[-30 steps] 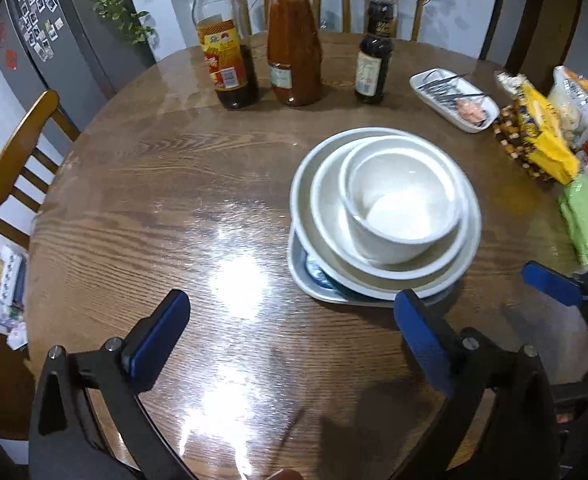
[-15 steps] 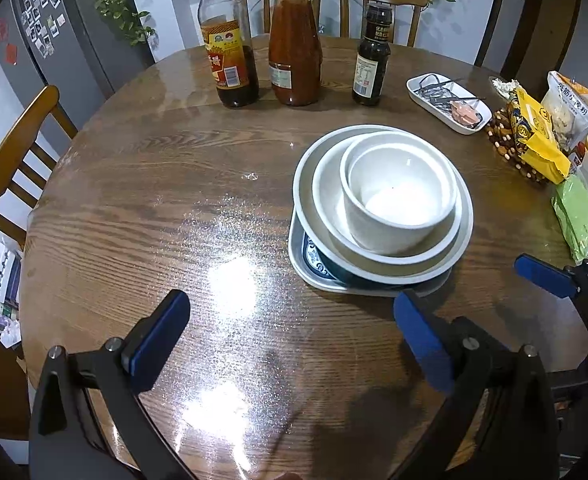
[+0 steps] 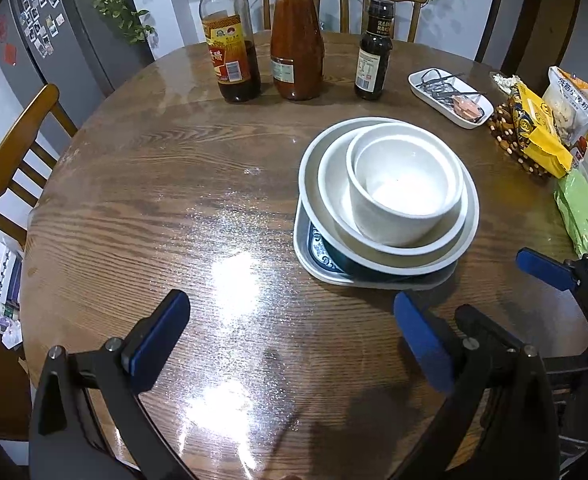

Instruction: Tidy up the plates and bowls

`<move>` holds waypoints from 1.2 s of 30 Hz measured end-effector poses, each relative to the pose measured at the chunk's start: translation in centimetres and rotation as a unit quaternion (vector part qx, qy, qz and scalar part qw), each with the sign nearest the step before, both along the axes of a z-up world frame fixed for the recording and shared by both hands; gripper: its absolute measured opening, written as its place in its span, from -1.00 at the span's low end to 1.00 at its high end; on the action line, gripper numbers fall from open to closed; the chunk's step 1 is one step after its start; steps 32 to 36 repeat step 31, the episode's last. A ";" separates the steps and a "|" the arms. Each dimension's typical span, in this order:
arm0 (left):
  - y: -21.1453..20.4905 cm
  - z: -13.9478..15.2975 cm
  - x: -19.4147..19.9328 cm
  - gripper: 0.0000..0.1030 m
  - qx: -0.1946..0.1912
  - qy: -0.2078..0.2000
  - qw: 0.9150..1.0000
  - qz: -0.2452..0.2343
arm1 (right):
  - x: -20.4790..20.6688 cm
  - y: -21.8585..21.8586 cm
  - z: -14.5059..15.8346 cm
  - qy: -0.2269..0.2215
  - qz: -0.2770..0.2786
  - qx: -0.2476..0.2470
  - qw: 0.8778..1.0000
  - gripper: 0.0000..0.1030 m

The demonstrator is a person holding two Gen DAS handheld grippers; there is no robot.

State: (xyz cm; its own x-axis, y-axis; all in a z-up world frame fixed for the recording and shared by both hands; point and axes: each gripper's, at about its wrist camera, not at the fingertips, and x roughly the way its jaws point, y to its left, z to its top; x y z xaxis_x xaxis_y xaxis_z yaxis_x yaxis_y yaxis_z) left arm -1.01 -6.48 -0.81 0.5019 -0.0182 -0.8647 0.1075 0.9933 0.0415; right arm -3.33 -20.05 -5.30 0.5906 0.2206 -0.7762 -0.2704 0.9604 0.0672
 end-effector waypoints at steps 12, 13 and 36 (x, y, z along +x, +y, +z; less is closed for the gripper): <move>0.6 0.1 0.1 0.99 0.008 -0.004 1.000 0.011 | 0.1 0.3 0.2 -0.002 0.003 -0.003 1.000 0.55; 0.7 0.0 0.1 0.99 0.009 -0.003 1.000 0.011 | 0.1 0.3 0.2 -0.003 0.002 -0.004 1.000 0.55; 0.6 0.4 -0.1 0.99 0.012 -0.010 1.000 0.009 | -0.1 0.0 0.6 -0.009 -0.006 -0.002 1.000 0.55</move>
